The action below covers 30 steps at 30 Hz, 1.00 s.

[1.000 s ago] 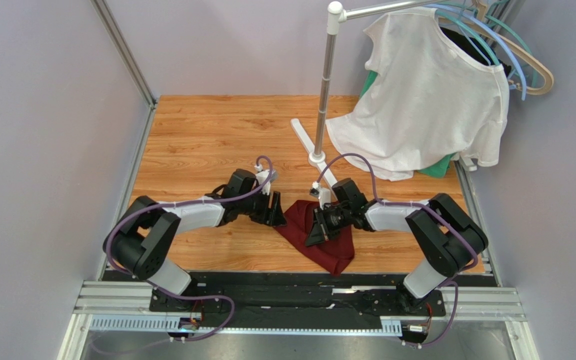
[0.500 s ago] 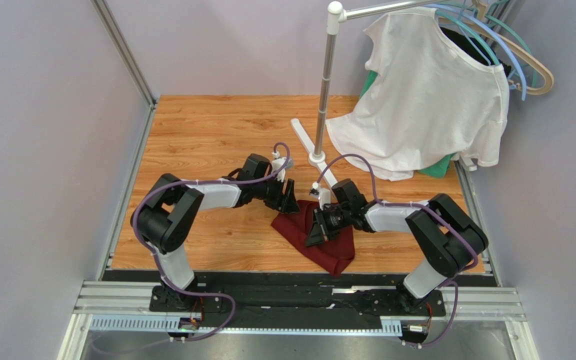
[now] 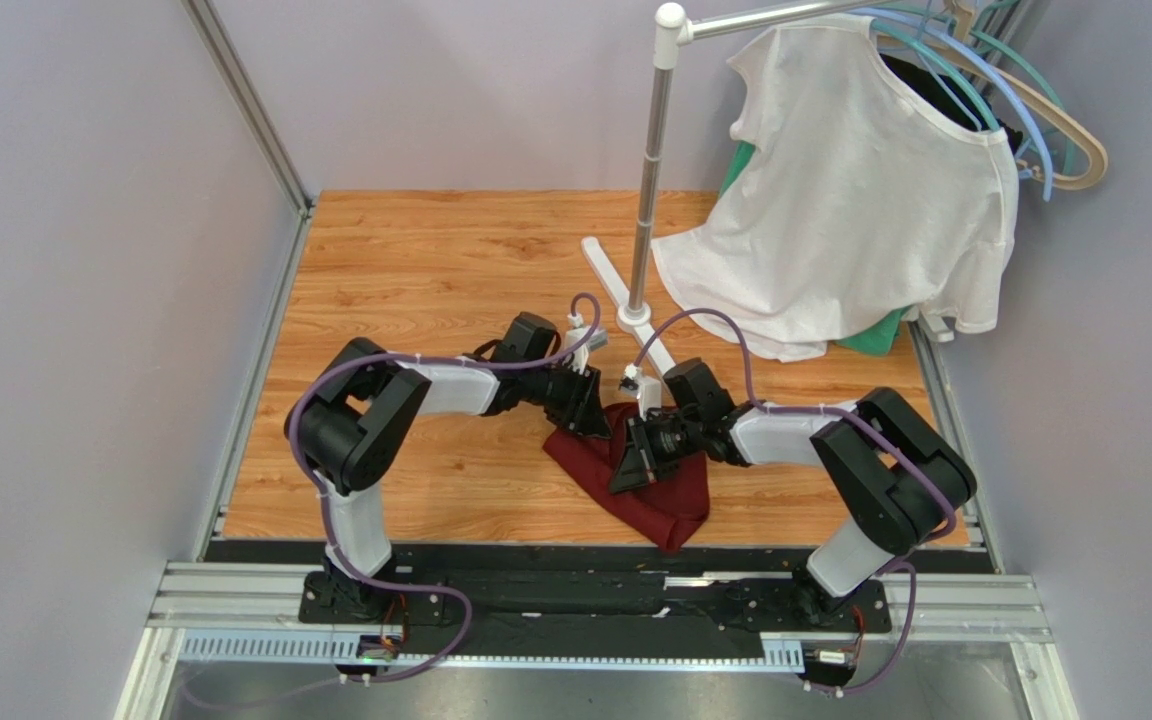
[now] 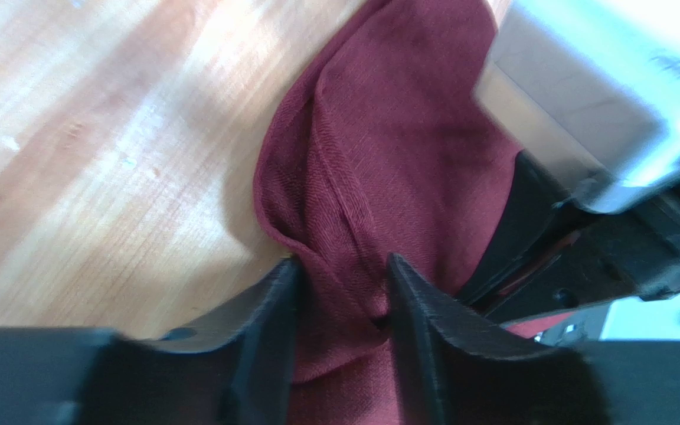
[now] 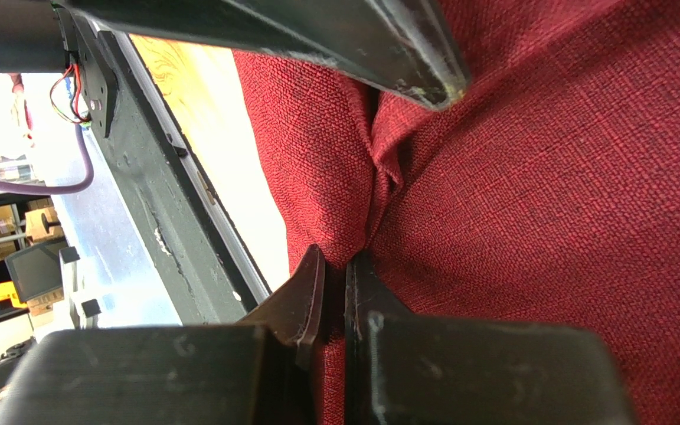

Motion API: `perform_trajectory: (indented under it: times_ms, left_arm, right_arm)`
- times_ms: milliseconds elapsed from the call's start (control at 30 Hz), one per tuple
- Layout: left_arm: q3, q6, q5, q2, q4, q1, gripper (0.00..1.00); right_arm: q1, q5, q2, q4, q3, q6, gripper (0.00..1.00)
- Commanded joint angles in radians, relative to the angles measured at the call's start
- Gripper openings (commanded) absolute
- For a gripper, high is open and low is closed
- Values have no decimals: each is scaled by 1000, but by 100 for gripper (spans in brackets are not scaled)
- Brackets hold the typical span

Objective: Fold the napkin, place the utensils inside, and roll it up
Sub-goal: Roll the napkin at the center of the board.

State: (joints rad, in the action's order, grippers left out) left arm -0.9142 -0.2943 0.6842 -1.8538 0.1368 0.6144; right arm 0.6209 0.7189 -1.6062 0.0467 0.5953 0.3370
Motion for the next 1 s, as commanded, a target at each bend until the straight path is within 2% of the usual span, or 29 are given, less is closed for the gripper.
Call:
perform_trajectory:
  times_ms: [0, 33, 100, 133, 233, 300, 467, 700, 967]
  left_arm:
    - [-18, 9, 32, -38, -31, 22, 34]
    - [-20, 11, 29, -41, -39, 21, 26]
    - [-23, 12, 8, -41, -46, 21, 17]
    - [-28, 15, -6, -41, -61, 21, 9]
    - [-31, 23, -102, -28, -104, 22, 0]
    - [-26, 21, -199, -5, -134, 16, 0]
    - [23, 3, -255, 80, -167, -77, 0]
    - [93, -28, -445, 165, -218, -149, 0]
    - [92, -22, -456, 153, -229, -170, 0]
  right_arm:
    - [11, -95, -27, 12, -8, -32, 0]
    - [10, -96, -27, 12, -6, -30, 0]
    - [10, -98, -29, 9, -3, -32, 0]
    - [11, -99, -29, 5, 0, -29, 0]
    - [14, -111, -26, -2, 9, -24, 0]
    - [23, -111, -34, -5, 29, -21, 0]
    - [36, -113, -83, -27, 84, -18, 0]
    - [66, -139, -136, -44, 152, -24, 0]
    - [76, -167, -141, -71, 133, -42, 0]
